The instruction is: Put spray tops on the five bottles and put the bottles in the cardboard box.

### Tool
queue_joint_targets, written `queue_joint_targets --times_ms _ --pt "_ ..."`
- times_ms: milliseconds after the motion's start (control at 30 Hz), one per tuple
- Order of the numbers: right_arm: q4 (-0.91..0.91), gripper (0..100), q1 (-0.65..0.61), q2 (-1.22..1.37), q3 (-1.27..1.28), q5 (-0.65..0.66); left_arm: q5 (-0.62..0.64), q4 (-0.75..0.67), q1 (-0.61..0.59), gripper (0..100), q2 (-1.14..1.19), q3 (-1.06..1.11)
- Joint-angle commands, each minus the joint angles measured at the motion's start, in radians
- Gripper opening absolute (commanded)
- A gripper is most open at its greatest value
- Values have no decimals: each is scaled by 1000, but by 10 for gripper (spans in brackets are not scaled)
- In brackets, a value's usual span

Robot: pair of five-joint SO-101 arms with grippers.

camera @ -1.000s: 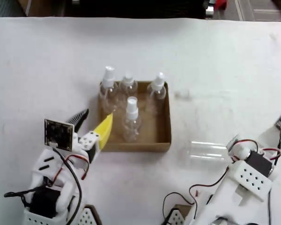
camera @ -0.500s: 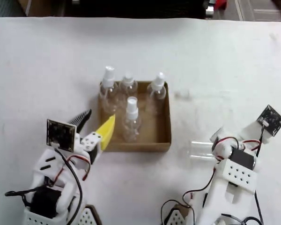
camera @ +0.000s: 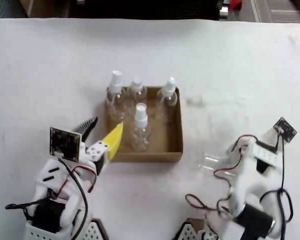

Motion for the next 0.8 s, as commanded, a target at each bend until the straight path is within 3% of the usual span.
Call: queue_joint_targets --times_ms 0,133,333,600,767 --pt "79 330 8 25 -103 -8 -12 -28 15 222 -13 9" --pt "127 305 8 24 -150 -9 -12 -28 15 222 -13 9" --pt "124 57 -44 33 -210 -8 -12 -28 15 222 -13 9" --pt "-4 127 -94 25 -213 -11 -12 -28 15 222 -13 9" --pt "18 130 -110 33 -207 -11 -12 -28 15 222 -13 9"
